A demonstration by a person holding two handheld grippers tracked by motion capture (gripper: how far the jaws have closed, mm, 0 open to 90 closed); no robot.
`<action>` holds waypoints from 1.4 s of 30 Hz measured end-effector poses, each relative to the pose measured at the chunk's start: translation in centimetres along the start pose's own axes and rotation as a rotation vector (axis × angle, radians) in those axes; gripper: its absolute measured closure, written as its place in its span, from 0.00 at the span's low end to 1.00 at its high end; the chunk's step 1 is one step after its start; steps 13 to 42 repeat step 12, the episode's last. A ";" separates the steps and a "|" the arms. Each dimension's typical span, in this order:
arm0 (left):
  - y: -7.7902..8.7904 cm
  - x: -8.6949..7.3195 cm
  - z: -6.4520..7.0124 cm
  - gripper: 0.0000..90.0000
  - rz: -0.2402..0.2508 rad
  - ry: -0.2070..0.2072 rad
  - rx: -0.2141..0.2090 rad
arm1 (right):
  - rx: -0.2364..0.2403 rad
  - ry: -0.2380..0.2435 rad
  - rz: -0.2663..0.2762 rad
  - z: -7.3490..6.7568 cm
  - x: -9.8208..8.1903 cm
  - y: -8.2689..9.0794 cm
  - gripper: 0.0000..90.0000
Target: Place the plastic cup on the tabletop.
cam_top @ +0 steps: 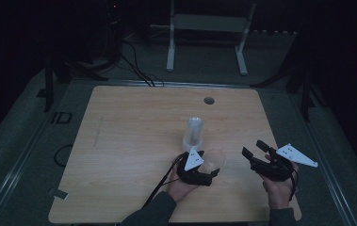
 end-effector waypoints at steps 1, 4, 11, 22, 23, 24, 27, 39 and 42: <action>0.2 0.0 -0.1 0.16 0.000 0.001 0.001 | 0.000 -0.001 0.000 0.0 0.0 0.0 0.33; 0.6 -0.2 -0.3 0.16 0.002 0.008 0.002 | 0.000 -0.001 -0.001 0.0 0.0 0.0 0.33; 1.1 -0.4 -0.5 0.16 0.002 0.020 0.006 | -0.003 -0.004 -0.003 0.2 -0.1 0.0 0.33; 1.2 -0.4 -0.5 0.16 0.000 0.019 0.010 | -0.003 -0.006 -0.004 0.3 -0.1 0.0 0.33; 1.2 -0.4 -0.5 0.16 0.000 0.019 0.010 | -0.003 -0.006 -0.004 0.3 -0.1 0.0 0.33; 1.2 -0.4 -0.5 0.16 0.000 0.019 0.010 | -0.003 -0.006 -0.004 0.3 -0.1 0.0 0.33; 1.2 -0.4 -0.5 0.16 0.000 0.019 0.010 | -0.003 -0.006 -0.004 0.3 -0.1 0.0 0.33; 1.2 -0.4 -0.5 0.16 0.000 0.019 0.010 | -0.003 -0.006 -0.004 0.3 -0.1 0.0 0.33; 1.2 -0.4 -0.5 0.16 0.000 0.019 0.010 | -0.003 -0.006 -0.004 0.3 -0.1 0.0 0.33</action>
Point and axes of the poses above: each handheld gripper's, and its own axes: y roughly backward along the jaws, x roughly out of its top, z roughly to its right, the point moved 3 cm from there along -y, roughly forward along the jaws, and after that the axes turned 12 degrees about y, right-handed, at the moved point
